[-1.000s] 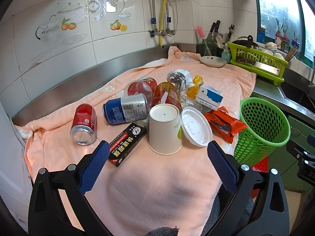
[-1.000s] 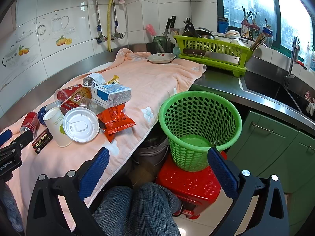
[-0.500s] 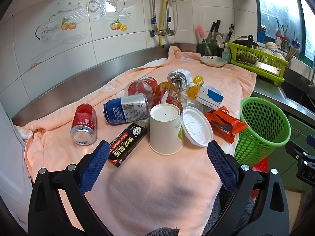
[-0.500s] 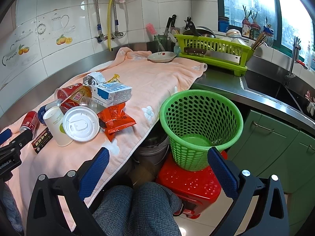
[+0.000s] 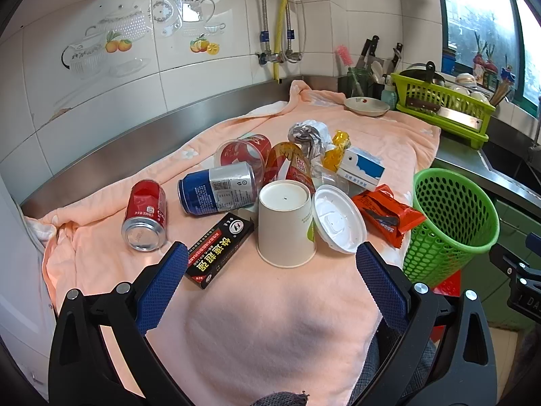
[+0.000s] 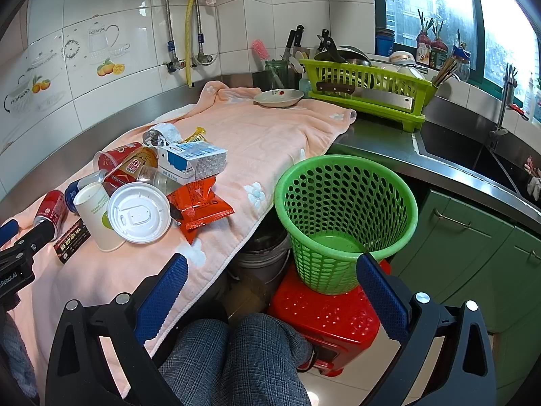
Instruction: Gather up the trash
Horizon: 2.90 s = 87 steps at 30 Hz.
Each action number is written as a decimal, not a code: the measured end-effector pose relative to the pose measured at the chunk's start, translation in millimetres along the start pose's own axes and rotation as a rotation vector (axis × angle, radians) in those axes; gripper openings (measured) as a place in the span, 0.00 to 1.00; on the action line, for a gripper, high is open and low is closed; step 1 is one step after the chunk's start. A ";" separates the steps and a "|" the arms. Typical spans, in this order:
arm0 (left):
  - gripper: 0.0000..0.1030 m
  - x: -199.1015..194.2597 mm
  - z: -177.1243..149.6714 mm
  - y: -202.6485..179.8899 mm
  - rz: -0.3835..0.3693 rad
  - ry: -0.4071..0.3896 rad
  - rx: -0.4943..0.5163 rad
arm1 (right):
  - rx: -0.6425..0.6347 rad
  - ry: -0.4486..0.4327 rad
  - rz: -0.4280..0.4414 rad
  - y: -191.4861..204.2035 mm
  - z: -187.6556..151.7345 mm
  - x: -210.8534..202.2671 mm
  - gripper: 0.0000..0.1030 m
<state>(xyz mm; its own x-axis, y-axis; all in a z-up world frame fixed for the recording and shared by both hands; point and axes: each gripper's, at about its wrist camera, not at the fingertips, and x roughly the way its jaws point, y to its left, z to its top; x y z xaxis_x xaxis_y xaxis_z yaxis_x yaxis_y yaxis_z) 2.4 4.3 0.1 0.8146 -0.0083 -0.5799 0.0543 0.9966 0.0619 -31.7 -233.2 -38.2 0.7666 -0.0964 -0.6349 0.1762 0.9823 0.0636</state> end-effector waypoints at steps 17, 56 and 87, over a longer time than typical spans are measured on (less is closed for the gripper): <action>0.95 4.5 1.3 7.6 0.010 0.000 -0.004 | -0.038 0.008 0.015 8.4 4.9 12.0 0.94; 0.91 62.2 14.7 15.6 -0.088 0.094 0.019 | -0.453 0.172 0.362 67.6 52.6 143.9 0.94; 0.56 113.3 26.1 7.9 -0.213 0.140 0.017 | -0.453 0.222 0.403 80.3 50.5 178.3 0.56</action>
<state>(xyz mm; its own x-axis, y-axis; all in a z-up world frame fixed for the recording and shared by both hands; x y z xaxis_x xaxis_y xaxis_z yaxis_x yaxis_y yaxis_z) 110.1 9.1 -44.0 0.6957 -0.2051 -0.6884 0.2267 0.9721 -0.0605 150.4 -179.6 -107.4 0.5637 0.2823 -0.7762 -0.4141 0.9097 0.0301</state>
